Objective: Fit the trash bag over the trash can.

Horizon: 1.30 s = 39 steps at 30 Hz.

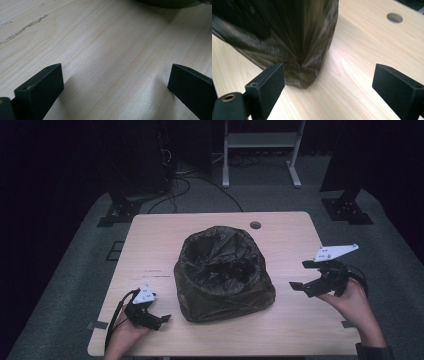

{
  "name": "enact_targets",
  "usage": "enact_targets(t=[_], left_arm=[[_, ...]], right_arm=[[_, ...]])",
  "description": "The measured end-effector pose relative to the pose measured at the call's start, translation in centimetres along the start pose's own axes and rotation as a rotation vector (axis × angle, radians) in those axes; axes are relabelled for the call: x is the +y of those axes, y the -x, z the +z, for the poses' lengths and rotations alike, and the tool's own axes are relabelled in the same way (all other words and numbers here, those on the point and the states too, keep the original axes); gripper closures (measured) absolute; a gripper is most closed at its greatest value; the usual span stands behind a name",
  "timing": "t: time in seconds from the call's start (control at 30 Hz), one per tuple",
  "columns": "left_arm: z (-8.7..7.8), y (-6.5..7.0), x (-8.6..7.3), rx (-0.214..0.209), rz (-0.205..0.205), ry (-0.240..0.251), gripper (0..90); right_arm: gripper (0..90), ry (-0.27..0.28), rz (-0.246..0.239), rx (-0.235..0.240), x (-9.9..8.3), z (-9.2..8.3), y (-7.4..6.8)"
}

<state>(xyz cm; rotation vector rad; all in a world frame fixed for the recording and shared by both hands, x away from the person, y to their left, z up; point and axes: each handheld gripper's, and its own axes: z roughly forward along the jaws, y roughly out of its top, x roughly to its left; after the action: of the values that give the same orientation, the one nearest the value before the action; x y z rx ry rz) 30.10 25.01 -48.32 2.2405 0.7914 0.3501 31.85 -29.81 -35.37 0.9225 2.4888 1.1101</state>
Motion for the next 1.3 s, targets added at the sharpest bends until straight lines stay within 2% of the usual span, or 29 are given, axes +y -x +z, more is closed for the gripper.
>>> enact_targets(t=[0.07,0.27,0.37,0.77,1.1,1.3], left_arm=[[0.0,0.0,0.0,0.000,0.000,0.000,0.0],[0.0,0.0,0.0,0.001,-0.001,0.001,0.0],[0.0,0.0,0.0,0.001,-0.001,0.001,0.0],[0.0,0.0,0.0,0.001,-0.001,0.001,0.0],[0.0,0.0,0.0,0.001,-0.001,0.001,0.0],[0.0,0.0,0.0,0.001,-0.001,0.001,0.0]], right_arm=[[9.2,-0.001,0.007,-0.015,-1.0,0.5,0.1],[9.3,-0.009,0.033,-0.005,-4.0,2.2,0.2],[9.2,0.008,0.057,-0.005,-5.3,2.8,0.3],[9.3,0.036,0.092,-0.004,-9.7,4.8,0.2],[9.3,0.038,0.095,-0.019,-11.2,5.8,0.1],[9.3,0.005,0.083,-0.044,-11.7,6.6,0.1]])
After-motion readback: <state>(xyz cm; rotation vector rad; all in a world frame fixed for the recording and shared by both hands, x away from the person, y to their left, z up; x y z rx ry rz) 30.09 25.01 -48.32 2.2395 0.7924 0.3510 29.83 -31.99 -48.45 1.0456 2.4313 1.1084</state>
